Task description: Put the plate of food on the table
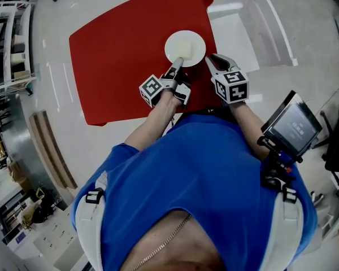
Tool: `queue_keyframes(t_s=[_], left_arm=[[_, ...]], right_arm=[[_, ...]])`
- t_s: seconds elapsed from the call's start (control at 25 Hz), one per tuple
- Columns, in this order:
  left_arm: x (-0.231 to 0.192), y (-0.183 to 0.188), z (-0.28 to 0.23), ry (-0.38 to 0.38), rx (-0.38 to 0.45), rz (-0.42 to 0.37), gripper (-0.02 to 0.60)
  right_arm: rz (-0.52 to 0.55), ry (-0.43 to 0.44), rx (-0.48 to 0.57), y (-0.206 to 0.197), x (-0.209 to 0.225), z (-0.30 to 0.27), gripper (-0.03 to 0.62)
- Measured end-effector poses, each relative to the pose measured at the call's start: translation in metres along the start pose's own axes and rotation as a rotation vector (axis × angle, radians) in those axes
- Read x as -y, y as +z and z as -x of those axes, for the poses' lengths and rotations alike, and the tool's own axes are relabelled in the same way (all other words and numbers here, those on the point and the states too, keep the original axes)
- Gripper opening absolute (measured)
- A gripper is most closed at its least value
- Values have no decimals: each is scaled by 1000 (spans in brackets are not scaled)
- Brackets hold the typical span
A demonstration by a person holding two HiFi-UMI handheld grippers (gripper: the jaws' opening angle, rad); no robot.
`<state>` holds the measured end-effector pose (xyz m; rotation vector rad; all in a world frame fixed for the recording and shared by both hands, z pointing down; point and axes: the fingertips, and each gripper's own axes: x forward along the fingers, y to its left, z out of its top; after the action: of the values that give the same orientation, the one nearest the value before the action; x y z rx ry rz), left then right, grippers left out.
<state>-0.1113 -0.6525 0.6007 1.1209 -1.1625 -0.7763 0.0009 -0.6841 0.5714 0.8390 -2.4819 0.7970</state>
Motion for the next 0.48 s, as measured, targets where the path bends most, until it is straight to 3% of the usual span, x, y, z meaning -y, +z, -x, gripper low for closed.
queue_keyframes(t_s=[0.24,0.48], left_arm=[[-16,9,-45,28,34,17,31],[-20,8,-42,49,51,27,31]], right_arm=[[-2,21,-32,4,38,-28,34],[-2,36,-51,0,37,-28,34]])
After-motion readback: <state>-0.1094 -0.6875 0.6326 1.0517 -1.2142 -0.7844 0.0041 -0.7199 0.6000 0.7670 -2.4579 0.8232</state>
